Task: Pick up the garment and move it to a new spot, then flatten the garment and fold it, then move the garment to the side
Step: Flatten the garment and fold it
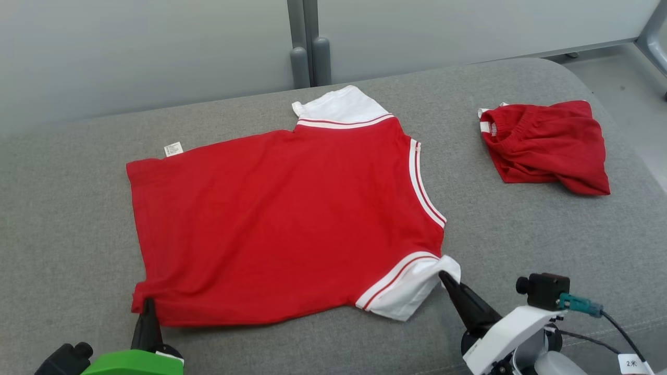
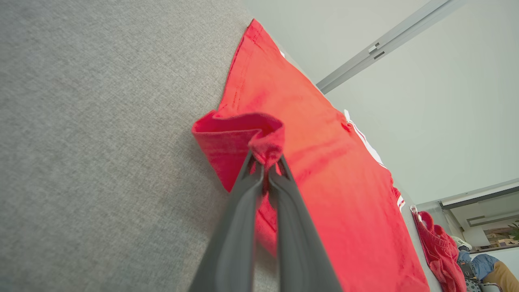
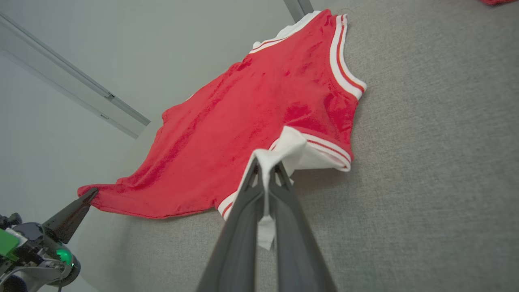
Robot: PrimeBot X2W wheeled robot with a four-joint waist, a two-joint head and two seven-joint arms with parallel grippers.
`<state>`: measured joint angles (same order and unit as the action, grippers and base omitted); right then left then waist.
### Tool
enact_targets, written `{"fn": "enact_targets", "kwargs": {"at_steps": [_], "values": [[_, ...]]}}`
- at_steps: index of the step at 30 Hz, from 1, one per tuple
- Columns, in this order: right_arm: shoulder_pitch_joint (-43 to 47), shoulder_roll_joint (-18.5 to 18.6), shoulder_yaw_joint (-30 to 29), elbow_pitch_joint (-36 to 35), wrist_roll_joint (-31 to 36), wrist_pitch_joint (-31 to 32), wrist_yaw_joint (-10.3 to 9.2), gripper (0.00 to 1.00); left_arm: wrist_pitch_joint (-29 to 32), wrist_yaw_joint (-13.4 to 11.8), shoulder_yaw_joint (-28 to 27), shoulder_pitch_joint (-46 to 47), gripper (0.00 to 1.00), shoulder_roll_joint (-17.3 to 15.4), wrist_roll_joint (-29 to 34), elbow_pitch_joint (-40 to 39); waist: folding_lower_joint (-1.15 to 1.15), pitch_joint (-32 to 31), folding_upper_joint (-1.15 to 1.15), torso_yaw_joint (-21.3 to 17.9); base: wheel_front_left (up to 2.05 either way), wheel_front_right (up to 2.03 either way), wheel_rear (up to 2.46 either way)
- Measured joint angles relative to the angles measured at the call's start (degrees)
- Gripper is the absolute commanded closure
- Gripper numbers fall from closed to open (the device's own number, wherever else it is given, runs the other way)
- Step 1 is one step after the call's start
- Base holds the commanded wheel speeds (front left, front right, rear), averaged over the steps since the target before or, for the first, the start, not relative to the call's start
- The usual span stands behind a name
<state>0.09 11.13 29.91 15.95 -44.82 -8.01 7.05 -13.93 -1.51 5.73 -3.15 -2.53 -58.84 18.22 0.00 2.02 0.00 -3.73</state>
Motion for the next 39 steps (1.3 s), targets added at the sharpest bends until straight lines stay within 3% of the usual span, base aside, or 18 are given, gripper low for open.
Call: {"fn": "enact_targets", "kwargs": {"at_steps": [7, 13, 20, 26, 38, 39], "values": [[-2.6, 1.8, -1.3, -6.5, -4.9, 1.1, 0.00, 1.00, 0.0, 0.0, -0.1, 0.6, 1.00, -0.2, 1.6, -2.5, 0.00, -0.2, 0.00, 0.0, 0.00, 0.00, 0.00], [-7.4, 3.4, -1.9, -6.6, -5.5, 4.6, 0.00, 1.00, 0.0, -1.7, 0.3, 3.4, 1.00, -1.1, 3.4, -2.2, 0.00, 1.1, 0.00, 0.3, 0.00, 0.00, 0.00], [-16.1, 3.7, -3.1, -2.7, -5.7, 9.6, -0.16, 1.00, 2.4, -3.8, 1.5, 10.5, 1.00, -1.9, 5.4, 1.2, 0.00, 3.6, 0.00, 1.1, 0.00, 0.00, 0.00], [-24.8, 3.8, -3.9, 1.9, -5.0, 13.5, -2.66, 1.00, 4.4, -4.7, 2.2, 17.0, 1.00, -2.3, 7.4, 5.8, 0.00, 6.5, 0.00, 2.0, 0.00, 0.00, 0.00], [-34.8, 3.3, -3.0, 12.3, -3.1, 18.0, -4.66, 1.00, 6.3, -5.2, 5.0, 26.8, 1.00, -1.4, 11.2, 14.8, 0.00, 11.7, 0.00, 5.0, 0.00, 0.00, 0.00], [-35.3, 3.2, -3.0, 13.0, -3.0, 18.2, -4.67, 1.00, 6.3, -5.2, 5.0, 27.3, 0.95, -1.3, 11.3, 15.3, 0.00, 11.9, 0.00, 5.3, 0.00, 0.00, 0.00]]}}
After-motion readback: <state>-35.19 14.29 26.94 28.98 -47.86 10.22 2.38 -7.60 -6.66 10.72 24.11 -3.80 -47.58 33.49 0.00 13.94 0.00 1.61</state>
